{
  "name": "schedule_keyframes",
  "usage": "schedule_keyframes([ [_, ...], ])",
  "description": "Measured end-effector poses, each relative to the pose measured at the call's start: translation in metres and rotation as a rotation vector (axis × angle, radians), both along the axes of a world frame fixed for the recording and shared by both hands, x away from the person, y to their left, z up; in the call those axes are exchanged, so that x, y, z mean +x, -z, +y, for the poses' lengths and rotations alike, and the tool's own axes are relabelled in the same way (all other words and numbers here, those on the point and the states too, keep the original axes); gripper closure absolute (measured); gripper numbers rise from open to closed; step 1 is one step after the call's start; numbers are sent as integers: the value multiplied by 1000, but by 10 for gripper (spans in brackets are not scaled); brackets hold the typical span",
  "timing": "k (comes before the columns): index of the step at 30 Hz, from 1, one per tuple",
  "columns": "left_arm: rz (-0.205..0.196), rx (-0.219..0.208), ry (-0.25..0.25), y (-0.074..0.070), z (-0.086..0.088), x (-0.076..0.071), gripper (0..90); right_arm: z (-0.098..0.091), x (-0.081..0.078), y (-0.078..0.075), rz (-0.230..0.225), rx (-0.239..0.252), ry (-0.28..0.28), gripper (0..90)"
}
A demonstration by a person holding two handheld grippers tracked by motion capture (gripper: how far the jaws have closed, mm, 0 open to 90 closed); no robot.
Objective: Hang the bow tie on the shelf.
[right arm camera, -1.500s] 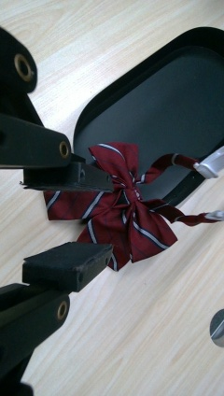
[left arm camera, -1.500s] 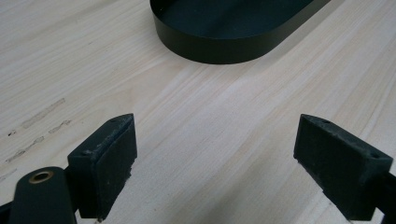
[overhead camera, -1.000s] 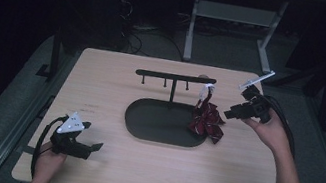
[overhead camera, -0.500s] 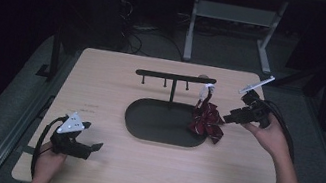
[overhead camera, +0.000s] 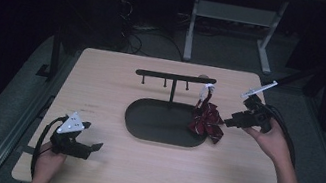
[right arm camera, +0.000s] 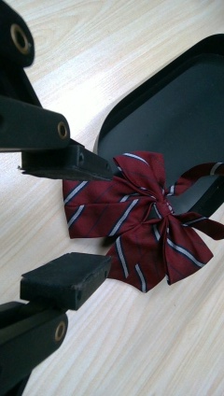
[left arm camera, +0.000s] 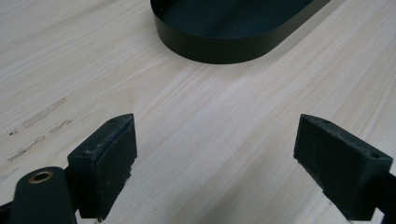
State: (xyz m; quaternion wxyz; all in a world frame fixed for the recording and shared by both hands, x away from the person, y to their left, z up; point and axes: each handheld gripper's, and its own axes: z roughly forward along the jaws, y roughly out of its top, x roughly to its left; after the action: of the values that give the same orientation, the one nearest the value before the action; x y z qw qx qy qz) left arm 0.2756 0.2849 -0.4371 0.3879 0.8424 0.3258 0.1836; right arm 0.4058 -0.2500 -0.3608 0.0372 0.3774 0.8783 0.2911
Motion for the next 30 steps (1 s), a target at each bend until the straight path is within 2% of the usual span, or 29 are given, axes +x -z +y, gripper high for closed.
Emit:
schedule_keyframes([
  [30, 3, -2, -3, 1, -1, 0, 132, -15, -25, 23, 14, 37, 22, 486],
])
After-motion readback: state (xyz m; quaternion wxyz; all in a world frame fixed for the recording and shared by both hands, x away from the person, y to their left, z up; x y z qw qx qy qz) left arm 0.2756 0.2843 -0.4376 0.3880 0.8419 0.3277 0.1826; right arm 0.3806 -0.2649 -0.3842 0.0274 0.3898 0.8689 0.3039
